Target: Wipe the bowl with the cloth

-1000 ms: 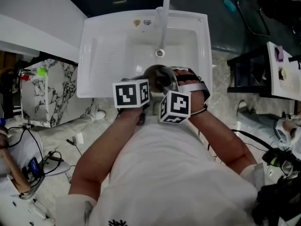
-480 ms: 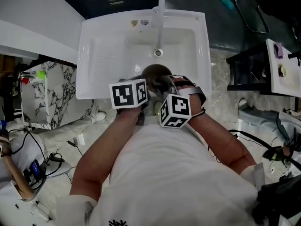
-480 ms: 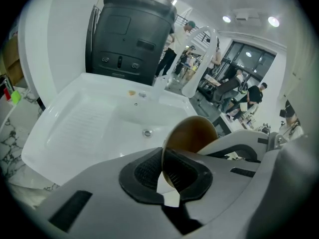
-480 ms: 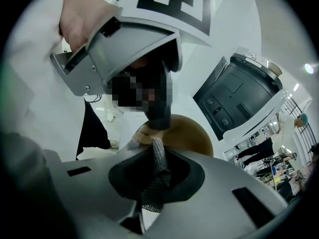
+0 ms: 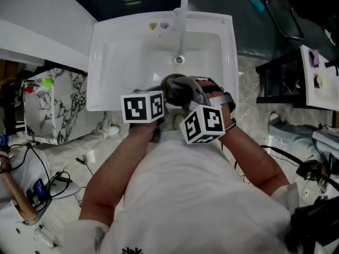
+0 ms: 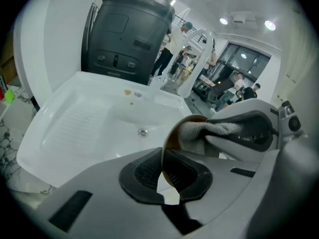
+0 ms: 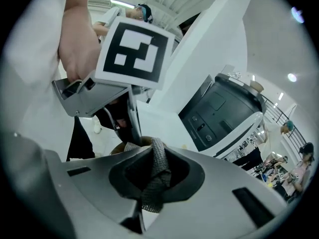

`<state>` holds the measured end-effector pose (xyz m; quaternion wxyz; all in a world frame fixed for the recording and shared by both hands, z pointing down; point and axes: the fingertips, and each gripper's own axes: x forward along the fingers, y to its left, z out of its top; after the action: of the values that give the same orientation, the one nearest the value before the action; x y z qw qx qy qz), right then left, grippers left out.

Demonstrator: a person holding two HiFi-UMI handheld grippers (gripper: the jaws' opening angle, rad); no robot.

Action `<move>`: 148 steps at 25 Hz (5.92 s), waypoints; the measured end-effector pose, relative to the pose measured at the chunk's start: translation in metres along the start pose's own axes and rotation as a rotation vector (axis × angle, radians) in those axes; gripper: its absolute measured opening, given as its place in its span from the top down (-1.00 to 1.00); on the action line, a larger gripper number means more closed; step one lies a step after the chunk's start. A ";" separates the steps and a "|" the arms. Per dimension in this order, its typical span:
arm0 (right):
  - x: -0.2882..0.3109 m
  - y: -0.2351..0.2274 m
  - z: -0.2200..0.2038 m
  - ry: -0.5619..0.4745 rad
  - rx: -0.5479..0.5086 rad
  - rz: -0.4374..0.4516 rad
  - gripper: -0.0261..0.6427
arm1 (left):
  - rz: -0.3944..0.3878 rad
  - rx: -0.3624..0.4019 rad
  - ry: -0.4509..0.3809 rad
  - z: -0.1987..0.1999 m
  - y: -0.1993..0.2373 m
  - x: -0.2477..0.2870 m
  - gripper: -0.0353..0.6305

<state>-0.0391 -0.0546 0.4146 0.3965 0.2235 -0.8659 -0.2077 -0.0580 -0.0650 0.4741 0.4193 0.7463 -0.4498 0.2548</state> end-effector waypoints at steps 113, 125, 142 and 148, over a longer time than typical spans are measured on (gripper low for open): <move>-0.092 0.004 0.057 -0.811 0.881 0.752 0.82 | -1.168 -0.087 -0.318 0.042 -0.062 -0.131 0.84; -0.139 -0.003 0.079 -1.006 0.820 0.911 0.82 | -1.156 -0.137 -0.304 0.039 -0.048 -0.121 0.84; -0.131 -0.058 0.068 -1.115 0.996 0.728 0.82 | -1.231 -0.110 -0.250 0.025 -0.071 -0.122 0.84; -0.118 -0.053 0.063 -1.035 0.992 0.687 0.82 | -1.261 -0.108 -0.250 0.025 -0.077 -0.126 0.84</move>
<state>-0.0073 -0.0209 0.2781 -0.1601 -0.0305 -0.9521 0.2588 -0.0487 -0.0097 0.3355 0.4698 0.8693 0.0176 -0.1527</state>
